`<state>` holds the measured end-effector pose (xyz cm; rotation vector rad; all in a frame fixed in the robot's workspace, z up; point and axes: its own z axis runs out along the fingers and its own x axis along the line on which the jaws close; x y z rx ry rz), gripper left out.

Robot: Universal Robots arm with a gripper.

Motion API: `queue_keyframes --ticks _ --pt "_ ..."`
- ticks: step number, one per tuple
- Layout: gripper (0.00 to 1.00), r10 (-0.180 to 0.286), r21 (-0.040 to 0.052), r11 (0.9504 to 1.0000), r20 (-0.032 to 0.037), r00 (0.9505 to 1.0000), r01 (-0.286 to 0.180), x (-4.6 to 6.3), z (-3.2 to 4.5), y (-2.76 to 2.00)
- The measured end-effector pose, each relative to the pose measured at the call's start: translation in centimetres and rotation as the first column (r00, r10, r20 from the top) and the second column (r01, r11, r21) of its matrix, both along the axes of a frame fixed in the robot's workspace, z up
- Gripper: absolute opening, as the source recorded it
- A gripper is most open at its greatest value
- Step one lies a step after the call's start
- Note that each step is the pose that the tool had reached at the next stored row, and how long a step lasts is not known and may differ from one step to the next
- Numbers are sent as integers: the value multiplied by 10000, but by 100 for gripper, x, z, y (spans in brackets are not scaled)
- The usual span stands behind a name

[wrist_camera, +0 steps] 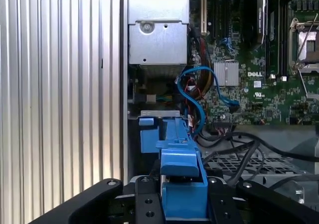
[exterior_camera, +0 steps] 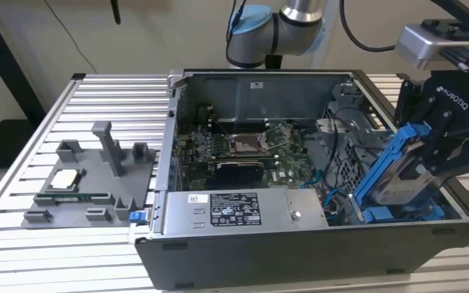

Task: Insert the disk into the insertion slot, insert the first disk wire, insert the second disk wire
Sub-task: 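Insert the disk into the insertion slot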

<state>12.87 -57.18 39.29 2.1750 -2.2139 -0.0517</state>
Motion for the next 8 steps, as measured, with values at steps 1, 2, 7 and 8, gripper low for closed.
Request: queue_keyframes --ticks 1,2,7,8 --pt "33 0 0 10000 0 10000 0 0 -19 0" --pt "33 0 -1 10000 0 10000 0 0 -37 0" --pt "33 0 -1 10000 -7 10000 0 0 -120 0" --pt "33 0 -1 10000 -10 10000 0 0 -128 0"
